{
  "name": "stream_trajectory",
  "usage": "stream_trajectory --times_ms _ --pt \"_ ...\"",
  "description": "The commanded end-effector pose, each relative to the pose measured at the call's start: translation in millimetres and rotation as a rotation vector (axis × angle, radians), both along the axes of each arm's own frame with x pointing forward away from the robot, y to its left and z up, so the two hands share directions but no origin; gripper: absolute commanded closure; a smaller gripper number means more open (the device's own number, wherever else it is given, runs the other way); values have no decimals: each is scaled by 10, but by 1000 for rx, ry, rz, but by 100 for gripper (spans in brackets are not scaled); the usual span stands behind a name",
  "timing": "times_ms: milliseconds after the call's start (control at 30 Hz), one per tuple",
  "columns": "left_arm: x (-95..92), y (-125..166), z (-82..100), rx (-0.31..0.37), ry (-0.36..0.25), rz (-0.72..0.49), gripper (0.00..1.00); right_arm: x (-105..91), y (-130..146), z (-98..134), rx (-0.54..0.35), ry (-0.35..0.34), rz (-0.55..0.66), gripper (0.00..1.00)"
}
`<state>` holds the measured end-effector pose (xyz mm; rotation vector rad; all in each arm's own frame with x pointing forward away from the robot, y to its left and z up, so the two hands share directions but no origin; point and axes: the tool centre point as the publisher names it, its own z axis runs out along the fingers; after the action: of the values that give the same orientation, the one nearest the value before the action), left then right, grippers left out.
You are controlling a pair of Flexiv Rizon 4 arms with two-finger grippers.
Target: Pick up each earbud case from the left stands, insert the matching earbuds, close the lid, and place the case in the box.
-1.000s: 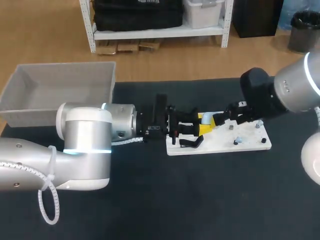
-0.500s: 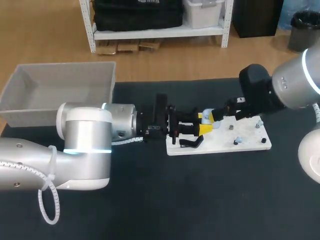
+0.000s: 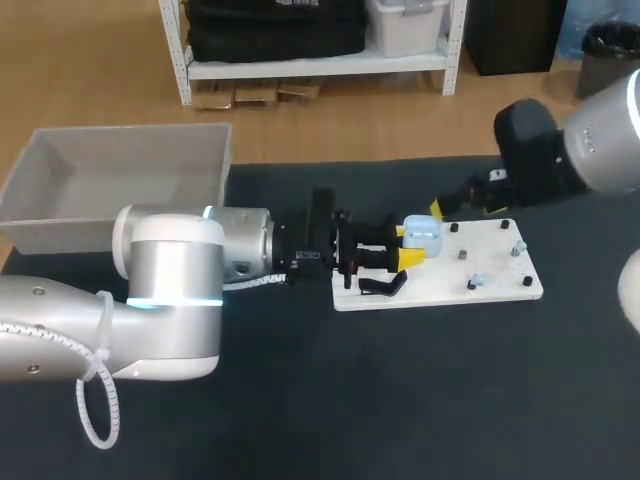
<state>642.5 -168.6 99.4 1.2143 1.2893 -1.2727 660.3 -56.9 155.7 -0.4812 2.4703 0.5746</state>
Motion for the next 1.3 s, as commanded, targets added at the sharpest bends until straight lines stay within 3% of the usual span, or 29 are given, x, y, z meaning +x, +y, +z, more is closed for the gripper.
stream_trajectory --times_ms 33,333,567,833,1167,1233,1300 --pt "7 41 -6 -6 -24 3 100 -62 -202 165 -40 -23 -37 0" --pt "-30 142 8 -35 -89 1 100 88 -576 140 -145 -21 -72 0" --pt "-48 174 7 -37 -97 -2 100 180 -787 -106 -254 33 -52 0" --pt "-47 190 9 -37 -96 5 100 268 -969 -372 -317 94 -41 0" --pt "-47 190 9 -37 -96 5 100 324 -989 -703 -426 162 33 13" --pt "-47 190 9 -37 -96 5 100 341 -1007 -757 -450 166 41 18" --pt "-47 190 9 -37 -96 5 100 353 -1023 -802 -460 173 44 38"
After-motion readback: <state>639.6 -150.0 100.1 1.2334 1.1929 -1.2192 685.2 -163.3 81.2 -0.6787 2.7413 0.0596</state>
